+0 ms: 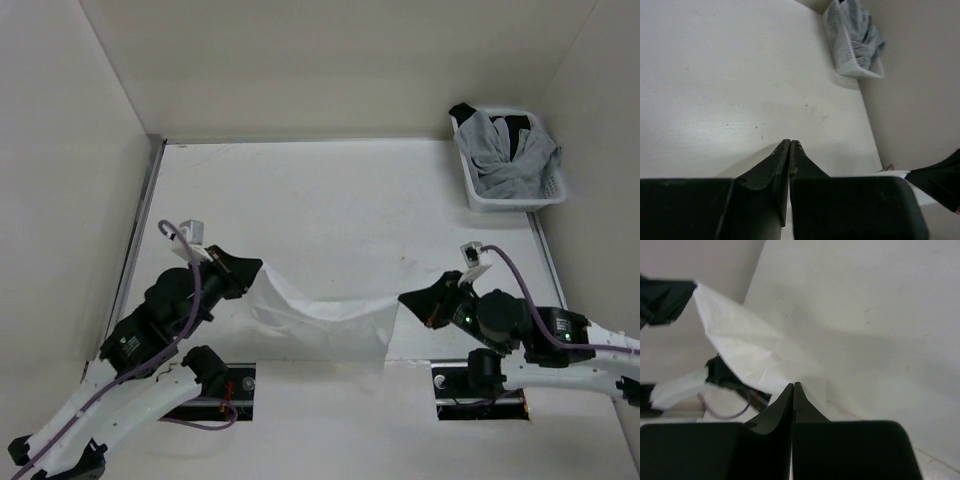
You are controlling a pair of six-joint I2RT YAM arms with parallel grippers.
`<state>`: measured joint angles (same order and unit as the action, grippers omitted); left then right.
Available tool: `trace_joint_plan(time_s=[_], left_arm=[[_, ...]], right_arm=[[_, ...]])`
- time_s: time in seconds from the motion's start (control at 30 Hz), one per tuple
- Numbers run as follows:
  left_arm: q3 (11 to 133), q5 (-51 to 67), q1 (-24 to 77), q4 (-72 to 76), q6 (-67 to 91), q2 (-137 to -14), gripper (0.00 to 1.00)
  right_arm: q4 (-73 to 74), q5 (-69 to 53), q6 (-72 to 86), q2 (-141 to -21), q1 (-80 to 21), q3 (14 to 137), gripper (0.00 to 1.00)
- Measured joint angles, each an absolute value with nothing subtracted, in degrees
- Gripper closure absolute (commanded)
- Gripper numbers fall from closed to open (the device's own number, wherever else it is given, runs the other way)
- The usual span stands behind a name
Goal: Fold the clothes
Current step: Fold the tank top
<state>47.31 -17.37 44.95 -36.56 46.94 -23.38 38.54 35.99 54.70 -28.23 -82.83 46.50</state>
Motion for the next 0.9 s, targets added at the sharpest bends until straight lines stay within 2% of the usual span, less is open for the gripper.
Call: trace_joint_plan(time_s=[0.17,0.3,0.37,0.47,0.63,0.77,0.9], left_arm=[[40.88,-15.4,36.07,-29.98,46.83,-35.46,0.98],[38.2,-9.72,23.9,-18.81,46.92,-51.51,0.98],[38.35,-7.53,19.51,-11.97,47.27,-61.17,0.98],[40.93,-5.28,16.49,-5.37,47.83,-75.31,0.98],[50.54,-3.4,15.0,-0.16,48.07,-90.67,0.97],[58.65,-2.31,13.93,3.36,48.21,-98.08,0.98],[59.46,-1.93,13.87,5.32,48.42,-99.07,0.98]], right_arm=[[29.61,21.56,48.14,-33.41,-52.47,41.21,1.0],[18.24,5.48,44.14,-47.53,-28.36,37.1,1.0],[12.58,0.49,43.33,-56.86,-21.28,37.04,0.99],[7.7,-4.29,42.41,-68.73,-17.47,38.98,0.99],[3.25,-9.3,40.69,-84.68,-13.8,49.3,0.99],[0.34,-10.72,39.97,-93.27,-11.09,57.45,0.99],[-0.8,-11.22,39.64,-95.98,-10.24,59.11,0.99]])
